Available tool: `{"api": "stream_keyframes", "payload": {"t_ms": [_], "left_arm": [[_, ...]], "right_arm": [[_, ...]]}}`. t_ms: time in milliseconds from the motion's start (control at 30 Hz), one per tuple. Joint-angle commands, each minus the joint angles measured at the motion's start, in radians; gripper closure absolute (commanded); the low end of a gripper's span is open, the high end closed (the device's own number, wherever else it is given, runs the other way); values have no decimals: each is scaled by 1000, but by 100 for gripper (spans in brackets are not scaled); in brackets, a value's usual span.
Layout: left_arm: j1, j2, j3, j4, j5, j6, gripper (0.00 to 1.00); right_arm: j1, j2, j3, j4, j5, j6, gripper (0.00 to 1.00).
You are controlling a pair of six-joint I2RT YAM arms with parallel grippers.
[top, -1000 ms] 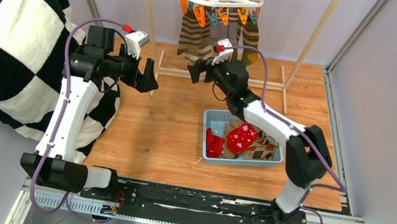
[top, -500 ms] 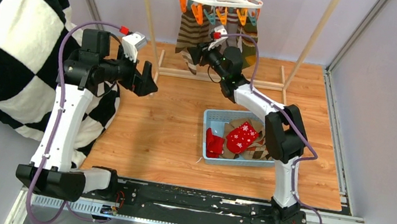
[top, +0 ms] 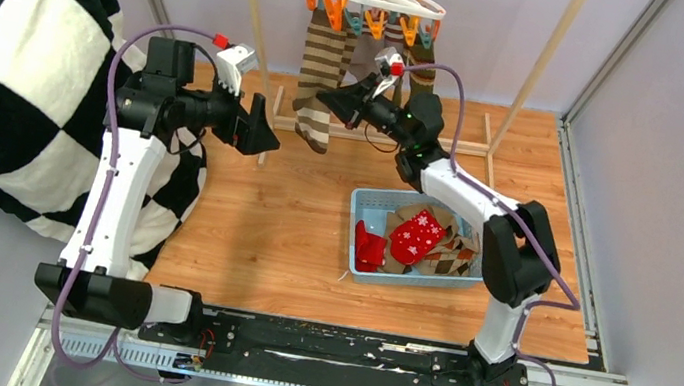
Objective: Remove the socks clipped to the hanger
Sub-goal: Remove the sock from the hanger.
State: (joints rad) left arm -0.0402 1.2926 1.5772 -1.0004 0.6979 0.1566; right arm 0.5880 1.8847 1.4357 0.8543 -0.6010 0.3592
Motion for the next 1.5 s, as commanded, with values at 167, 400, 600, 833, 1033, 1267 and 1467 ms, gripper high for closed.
{"api": "stream_keyframes", "payload": {"t_ms": [167,400,600,833,1033,1267,1467], "left_arm": [[4,112,160,-6,167,-76,9],[-39,189,241,-7,237,-100,16],[-89,194,235,-6,245,-87,26],[-101,203,248,-7,241,-91,66],[-101,183,233,-6,195,-87,100],[-101,98,173,-5,125,-42,100],[-101,67,174,-6,134,-49,100]], "right_arm": [[20,-173,-199,189,-139,182,100],[38,-235,-233,170,-173,217,97],[49,-267,-208,49,-157,188,95],[70,-287,-182,-82,-133,124,91],[63,-321,-207,-153,-62,96,74],[7,-367,-262,-135,-30,150,47],[-31,-394,-290,-149,9,184,43]]}}
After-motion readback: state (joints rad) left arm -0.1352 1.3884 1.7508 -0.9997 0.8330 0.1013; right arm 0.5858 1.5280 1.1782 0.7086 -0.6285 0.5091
